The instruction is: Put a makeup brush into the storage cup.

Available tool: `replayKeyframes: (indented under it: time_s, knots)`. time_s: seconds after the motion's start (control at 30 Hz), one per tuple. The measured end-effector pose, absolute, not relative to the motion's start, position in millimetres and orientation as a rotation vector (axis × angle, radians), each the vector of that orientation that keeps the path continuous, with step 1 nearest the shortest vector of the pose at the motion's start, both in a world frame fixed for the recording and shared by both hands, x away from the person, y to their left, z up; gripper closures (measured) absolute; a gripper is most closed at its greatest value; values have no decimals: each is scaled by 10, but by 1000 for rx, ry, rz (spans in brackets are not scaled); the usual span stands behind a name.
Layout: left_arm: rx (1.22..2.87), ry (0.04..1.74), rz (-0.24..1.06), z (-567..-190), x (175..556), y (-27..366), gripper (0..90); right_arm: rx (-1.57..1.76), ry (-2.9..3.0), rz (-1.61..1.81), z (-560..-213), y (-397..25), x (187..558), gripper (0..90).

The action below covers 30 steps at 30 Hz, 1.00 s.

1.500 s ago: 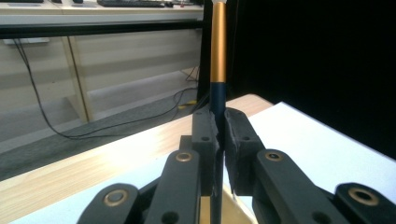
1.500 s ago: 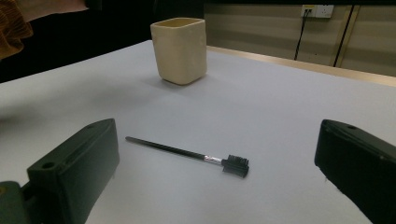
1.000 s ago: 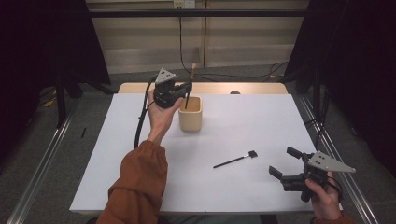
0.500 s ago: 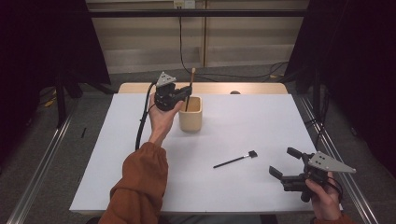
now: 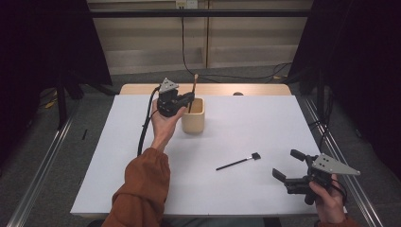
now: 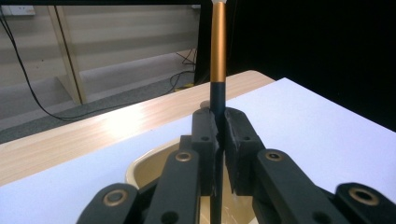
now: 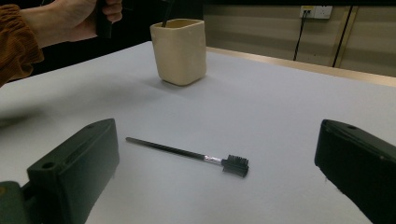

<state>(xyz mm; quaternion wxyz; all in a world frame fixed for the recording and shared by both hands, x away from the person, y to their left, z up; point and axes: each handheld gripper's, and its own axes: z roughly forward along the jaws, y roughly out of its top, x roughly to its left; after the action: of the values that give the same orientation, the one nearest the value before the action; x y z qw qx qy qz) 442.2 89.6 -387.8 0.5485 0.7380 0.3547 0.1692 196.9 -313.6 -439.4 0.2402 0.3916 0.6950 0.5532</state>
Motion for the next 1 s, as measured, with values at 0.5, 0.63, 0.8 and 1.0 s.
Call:
replayKeyframes:
  time_s: [0.5,0.63,0.8,1.0]
  knots:
    - [1754,851,390,-4020,4407,923,835,1073,1904,1512,-4396,-3137,1971,0]
    - [1756,853,393,-4023,4404,937,834,1073,1905,1513,-4396,-3137,1971,0]
    - [1756,865,386,-4082,4395,954,833,1072,1904,1514,-4394,-3137,1969,0]
    - [1760,866,377,-4100,4372,959,829,1071,1904,1514,-4395,-3137,1970,0]
